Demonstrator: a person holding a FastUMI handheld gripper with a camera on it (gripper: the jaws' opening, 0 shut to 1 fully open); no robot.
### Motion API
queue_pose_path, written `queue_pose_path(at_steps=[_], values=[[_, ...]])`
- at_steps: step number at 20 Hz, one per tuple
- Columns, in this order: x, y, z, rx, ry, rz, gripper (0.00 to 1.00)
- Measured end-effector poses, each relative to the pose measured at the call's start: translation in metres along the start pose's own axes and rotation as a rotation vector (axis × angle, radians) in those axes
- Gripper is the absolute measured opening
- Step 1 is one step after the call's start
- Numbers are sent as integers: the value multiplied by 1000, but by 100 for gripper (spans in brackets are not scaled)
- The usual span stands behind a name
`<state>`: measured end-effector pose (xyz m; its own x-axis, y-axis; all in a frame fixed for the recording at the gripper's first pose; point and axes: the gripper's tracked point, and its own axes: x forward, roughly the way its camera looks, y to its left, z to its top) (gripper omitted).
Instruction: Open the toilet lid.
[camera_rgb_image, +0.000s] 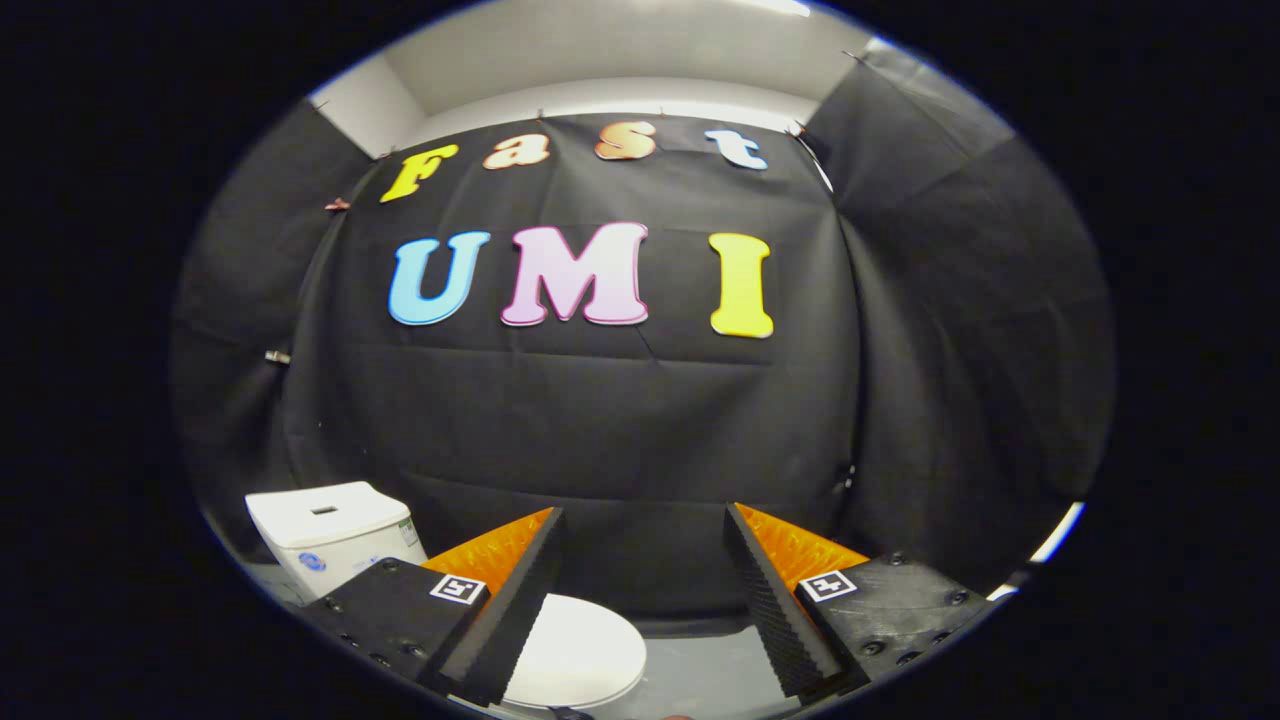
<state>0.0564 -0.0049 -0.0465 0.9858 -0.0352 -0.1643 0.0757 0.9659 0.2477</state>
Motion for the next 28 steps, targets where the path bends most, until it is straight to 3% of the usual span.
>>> queue_pose_path(at_steps=[7,13,16,20,28], values=[[16,-36,-96,524,243,-232,98],[-7,-28,-201,773,436,-350,98],[-19,-32,-251,961,540,-452,99],[-49,2,-305,1207,708,-444,98],[-73,27,-353,1353,906,-517,96]])
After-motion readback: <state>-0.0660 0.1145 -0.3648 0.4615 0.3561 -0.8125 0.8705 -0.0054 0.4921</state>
